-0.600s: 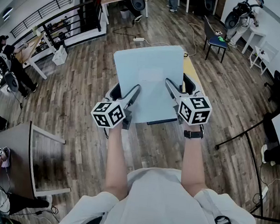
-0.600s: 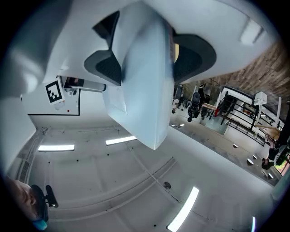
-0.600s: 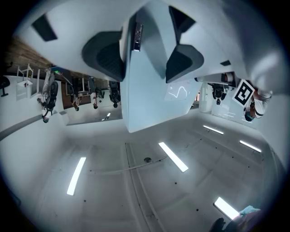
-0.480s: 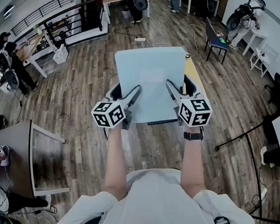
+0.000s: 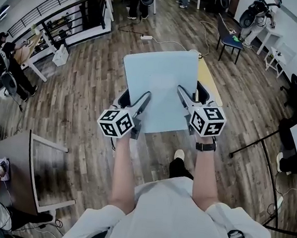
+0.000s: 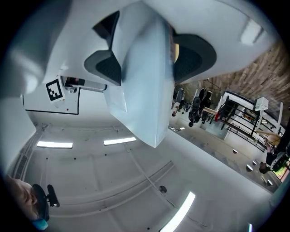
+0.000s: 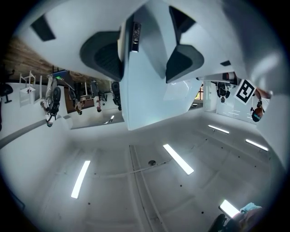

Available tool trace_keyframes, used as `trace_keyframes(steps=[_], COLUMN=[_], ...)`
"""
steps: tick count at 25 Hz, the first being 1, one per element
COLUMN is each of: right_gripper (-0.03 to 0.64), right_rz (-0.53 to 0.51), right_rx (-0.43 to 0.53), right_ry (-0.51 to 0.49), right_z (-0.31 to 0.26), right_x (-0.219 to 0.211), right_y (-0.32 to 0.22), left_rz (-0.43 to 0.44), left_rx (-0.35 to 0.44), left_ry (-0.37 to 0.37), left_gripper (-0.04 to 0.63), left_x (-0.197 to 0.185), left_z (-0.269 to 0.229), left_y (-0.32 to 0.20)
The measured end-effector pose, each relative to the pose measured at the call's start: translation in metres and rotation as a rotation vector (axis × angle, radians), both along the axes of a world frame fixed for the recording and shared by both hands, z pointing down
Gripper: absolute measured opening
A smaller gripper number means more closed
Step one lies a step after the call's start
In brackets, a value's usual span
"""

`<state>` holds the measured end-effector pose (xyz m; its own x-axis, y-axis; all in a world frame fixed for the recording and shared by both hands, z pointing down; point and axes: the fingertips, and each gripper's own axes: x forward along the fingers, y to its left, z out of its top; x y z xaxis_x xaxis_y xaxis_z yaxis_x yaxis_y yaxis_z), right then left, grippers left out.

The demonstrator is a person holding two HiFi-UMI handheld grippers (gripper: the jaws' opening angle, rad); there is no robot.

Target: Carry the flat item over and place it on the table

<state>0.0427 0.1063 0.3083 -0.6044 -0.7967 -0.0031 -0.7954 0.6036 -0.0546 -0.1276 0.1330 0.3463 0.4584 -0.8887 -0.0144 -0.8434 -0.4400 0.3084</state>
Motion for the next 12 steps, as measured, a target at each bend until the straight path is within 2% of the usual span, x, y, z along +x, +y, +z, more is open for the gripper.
trace_keyframes(steps=[5, 9, 12], right_gripper=[0.311, 0.311, 0.311], right_rz=[-0.001, -0.028, -0.05], right_rx=[-0.046, -0.026, -0.022], right_ry=[-0.016, -0.046, -0.044], right_z=[0.009, -0.006, -0.016], right_x=[-0.003, 0.001, -0.001], right_y=[-0.053, -0.114, -0.163], left_rz=[-0.009, -0.043, -0.066], left_rx=[-0.006, 0.031, 0.026], left_ry=[-0.034, -0.105, -0.114], left_gripper=[0.371, 0.373, 0.373], left_x=[0.0, 0.005, 0.005], left_z=[0.002, -0.021, -0.03], left_y=[-0.047, -0.104, -0.151])
